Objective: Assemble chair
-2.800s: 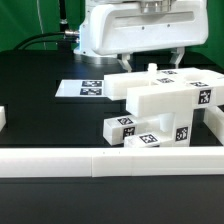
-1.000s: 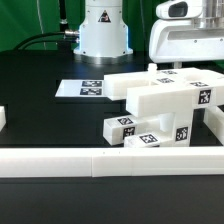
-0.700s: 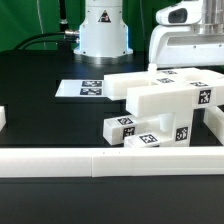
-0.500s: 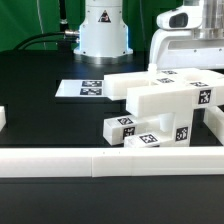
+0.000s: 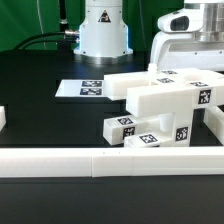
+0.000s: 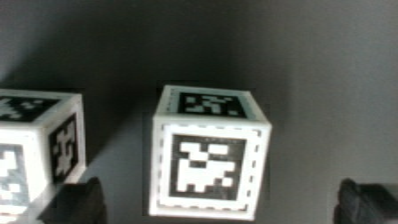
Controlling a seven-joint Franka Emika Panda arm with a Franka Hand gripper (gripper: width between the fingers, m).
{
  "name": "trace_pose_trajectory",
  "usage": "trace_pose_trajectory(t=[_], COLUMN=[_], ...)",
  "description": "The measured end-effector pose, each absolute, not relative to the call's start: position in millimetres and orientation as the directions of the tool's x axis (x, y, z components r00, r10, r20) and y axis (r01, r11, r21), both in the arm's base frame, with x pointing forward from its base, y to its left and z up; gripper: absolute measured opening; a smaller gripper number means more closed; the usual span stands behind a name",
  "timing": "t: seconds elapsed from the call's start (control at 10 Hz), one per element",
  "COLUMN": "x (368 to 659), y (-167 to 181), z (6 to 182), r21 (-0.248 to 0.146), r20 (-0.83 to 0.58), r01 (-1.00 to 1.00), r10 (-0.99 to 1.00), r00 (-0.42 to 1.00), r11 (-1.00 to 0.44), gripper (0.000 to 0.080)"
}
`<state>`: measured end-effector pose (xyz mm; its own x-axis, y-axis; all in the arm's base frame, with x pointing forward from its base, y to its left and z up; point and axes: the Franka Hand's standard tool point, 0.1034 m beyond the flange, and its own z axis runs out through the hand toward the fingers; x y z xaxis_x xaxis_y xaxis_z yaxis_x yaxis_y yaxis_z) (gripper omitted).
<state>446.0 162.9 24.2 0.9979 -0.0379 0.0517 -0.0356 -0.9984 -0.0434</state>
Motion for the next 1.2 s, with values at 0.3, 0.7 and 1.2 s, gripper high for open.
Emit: trace_pose_trajectory(t=[0.3, 0.7, 1.2], x=[442.0, 436.1, 434.8], y=[162.7, 168.3, 166.3], z=[19.8, 15.1, 12.3], r21=[-0.039, -0.039, -0.036], r20=[0.043, 0.032, 0.027], r01=[-0.033, -0.022, -0.023], r10=[-0.035, -0.023, -0.024], r00=[0.998, 0.999, 0.999], r11=[-0.999, -0.999, -0.999], gripper=[0.0649, 0.0649, 0.0422])
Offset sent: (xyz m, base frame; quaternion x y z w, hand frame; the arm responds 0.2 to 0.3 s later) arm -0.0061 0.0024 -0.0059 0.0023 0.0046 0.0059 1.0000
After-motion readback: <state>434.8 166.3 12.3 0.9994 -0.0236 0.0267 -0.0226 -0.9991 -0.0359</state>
